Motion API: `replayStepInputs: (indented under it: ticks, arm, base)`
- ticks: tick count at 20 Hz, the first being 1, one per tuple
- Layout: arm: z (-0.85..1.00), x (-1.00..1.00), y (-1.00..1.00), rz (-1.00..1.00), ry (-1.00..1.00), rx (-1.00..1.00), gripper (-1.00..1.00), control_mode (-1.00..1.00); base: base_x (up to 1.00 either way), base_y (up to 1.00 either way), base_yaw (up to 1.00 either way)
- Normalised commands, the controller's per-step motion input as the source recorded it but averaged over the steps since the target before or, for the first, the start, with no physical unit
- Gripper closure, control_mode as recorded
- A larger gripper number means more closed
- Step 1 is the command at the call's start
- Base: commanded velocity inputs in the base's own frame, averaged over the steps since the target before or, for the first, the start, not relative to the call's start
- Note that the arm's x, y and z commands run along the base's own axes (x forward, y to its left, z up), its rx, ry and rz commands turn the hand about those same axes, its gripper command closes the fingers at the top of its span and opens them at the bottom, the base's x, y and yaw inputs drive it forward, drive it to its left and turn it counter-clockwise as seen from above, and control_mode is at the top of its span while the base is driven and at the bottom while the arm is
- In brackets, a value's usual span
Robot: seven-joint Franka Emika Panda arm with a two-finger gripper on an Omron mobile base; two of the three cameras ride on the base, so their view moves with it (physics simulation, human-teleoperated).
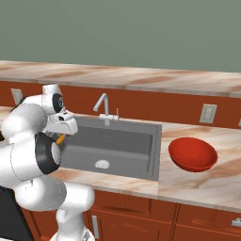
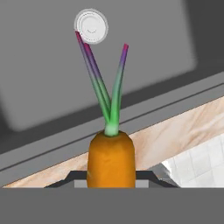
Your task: There is a mixed pile of frozen fruits and vegetables on the counter. Locate all the frozen vegetables and place the items in a bowl on the counter. Take all the frozen fruits and defrost them in a running sink.
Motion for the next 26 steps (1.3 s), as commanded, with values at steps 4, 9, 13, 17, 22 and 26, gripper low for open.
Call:
replayStepInputs:
  ticks: [4,9,13,17,22,26]
  arm:
    - [-0.02,0.0,-0.92,0.0,0.02,0.0,1.0,-1.0]
    - [0.03,0.0,-0.99,0.0,0.0,0.0,1.0,-1.0]
    - [0.11,0.05,-0.79,0.0,0.0,0.0,1.0,-1.0]
    - [0.17,0.14,-0.87,-0.02,0.01,-0.01,1.0,-1.0]
    - [0.19,0.21,-0.93,-0.03,0.02,-0.01,1.0,-1.0]
    - [0.11,0.29,-0.98,-0.01,0.03,0.0,1.0,-1.0]
  base:
    - [0.0,0.0,0.0]
    - [0.0,0.0,0.0]
    - [0.0,0.0,0.0]
    - [0.0,0.0,0.0]
    - [0.0,0.0,0.0]
    - [0.0,0.0,0.0]
